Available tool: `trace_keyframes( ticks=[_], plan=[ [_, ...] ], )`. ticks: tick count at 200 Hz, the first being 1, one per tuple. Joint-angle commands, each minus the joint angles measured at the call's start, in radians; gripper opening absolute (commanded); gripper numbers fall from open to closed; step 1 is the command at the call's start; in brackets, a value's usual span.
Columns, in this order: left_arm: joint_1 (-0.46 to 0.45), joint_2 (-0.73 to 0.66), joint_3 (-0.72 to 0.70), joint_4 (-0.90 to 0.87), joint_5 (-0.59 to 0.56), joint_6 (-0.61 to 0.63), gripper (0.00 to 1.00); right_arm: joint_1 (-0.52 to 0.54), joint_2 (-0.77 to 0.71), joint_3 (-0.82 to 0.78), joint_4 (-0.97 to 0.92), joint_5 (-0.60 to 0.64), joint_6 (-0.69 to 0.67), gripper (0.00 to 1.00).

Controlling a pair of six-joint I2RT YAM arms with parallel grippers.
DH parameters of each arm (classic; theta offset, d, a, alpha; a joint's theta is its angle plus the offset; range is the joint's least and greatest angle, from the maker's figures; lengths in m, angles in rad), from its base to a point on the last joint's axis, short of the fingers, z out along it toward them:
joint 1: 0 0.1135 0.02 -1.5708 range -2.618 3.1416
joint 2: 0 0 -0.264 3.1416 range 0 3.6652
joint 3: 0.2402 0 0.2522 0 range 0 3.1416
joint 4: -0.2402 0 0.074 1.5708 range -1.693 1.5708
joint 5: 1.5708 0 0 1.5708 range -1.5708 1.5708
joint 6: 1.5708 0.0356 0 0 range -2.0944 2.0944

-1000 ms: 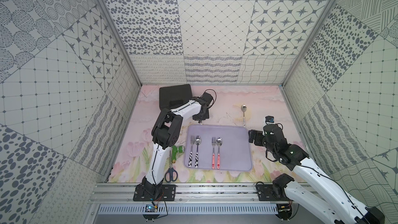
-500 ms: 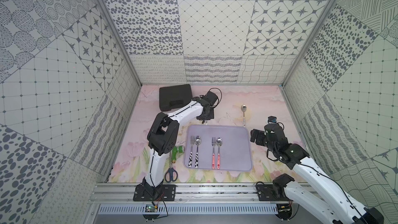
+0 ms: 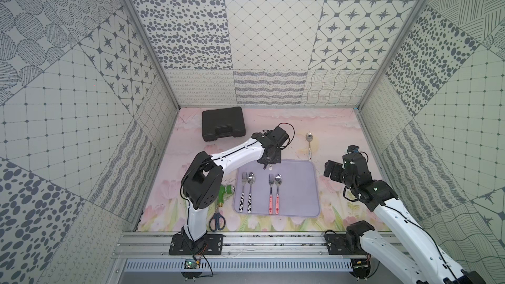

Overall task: Set the spoon and fork side by side
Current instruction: Pick up the fork at the center of the board, then place the fork on the tray.

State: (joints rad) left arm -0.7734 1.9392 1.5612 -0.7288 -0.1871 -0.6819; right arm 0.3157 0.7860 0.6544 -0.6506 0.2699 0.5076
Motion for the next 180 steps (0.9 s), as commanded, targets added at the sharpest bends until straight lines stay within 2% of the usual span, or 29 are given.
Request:
trace_keyframes(
  ticks=[1, 105, 180],
  plan=[
    [-0.072, -0.033, -0.031, -0.037, -0.024, -0.079, 0.00, -0.026, -0.001, 0.016, 0.008, 0.002, -0.014, 0.97],
    [-0.297, -0.021, -0.081, -0.004, -0.041, -0.266, 0.00, -0.057, -0.009, 0.011, 0.005, -0.006, -0.002, 0.97],
    [-0.404, 0.033, -0.082, -0.033, -0.084, -0.418, 0.00, -0.066, -0.002, 0.011, 0.005, -0.017, 0.010, 0.97]
  ],
)
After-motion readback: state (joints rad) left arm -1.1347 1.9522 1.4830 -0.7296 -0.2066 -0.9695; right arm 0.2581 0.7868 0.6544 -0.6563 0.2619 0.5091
